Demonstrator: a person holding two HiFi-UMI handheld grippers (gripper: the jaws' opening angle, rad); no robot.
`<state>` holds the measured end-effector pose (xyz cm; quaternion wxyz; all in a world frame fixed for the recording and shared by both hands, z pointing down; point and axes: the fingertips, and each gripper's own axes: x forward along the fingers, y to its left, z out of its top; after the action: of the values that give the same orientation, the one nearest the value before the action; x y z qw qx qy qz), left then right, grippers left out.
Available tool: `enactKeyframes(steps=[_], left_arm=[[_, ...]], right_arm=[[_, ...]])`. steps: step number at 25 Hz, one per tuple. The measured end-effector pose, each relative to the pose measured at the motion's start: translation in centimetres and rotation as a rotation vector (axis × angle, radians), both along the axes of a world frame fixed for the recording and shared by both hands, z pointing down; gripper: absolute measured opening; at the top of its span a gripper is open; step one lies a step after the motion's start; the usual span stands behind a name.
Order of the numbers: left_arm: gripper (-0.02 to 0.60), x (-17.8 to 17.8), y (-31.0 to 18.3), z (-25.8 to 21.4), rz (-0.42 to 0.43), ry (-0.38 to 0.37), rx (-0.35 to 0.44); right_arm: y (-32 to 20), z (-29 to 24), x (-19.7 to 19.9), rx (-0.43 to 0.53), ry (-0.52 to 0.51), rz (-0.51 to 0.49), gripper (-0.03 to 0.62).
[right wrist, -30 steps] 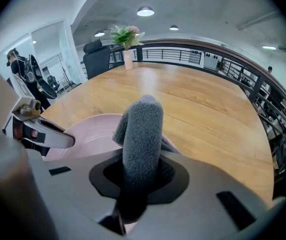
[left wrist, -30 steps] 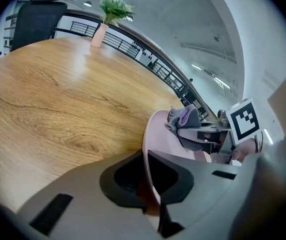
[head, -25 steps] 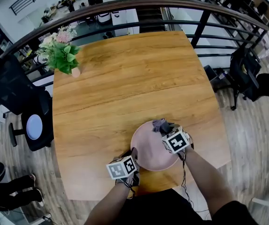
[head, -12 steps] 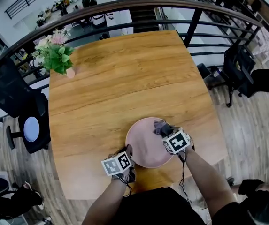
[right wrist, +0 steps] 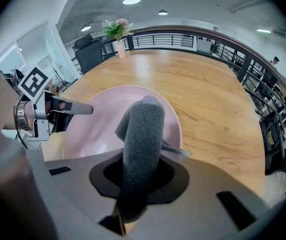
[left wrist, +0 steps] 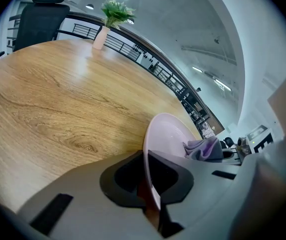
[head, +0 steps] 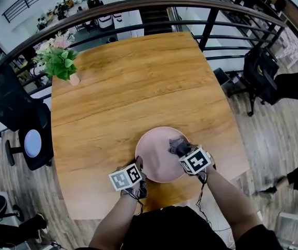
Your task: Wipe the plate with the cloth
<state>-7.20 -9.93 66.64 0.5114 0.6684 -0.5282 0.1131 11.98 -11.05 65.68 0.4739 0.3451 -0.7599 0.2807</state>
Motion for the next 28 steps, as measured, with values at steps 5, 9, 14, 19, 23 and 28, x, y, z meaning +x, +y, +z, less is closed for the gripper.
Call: enactKeyframes(steps=[5, 9, 14, 19, 23, 28], left_arm=[[0.029, 0.1, 0.1, -0.1, -0.003, -0.007, 0.0], [0.031, 0.1, 0.2, -0.2, -0.01, -0.009, 0.001], [0.029, 0.2, 0.2, -0.1, -0.017, -0.006, 0.002], [0.031, 0.2, 0.4, -0.2, -0.015, -0.007, 0.003], [0.031, 0.2, 0.4, -0.1, -0.017, -0.006, 0.002], [0.031, 0.1, 0.2, -0.1, -0.019, -0.004, 0.0]], right_arm=[[2.1, -0.3, -0.3, -0.012, -0.011, -0.037, 0.074], [3.6, -0.3, -0.9, -0.027, -0.031, -0.051, 0.074], [5.9, -0.1, -2.7, -0.049, -0.053, -0.084, 0.074], [7.8, 0.0, -5.2, -0.066, -0.068, -0.121, 0.074], [8.7, 0.5, -7.4, -0.08, -0.095, -0.142, 0.074], [9.3, 0.7, -10.3, -0.097, -0.113, -0.186, 0.074]])
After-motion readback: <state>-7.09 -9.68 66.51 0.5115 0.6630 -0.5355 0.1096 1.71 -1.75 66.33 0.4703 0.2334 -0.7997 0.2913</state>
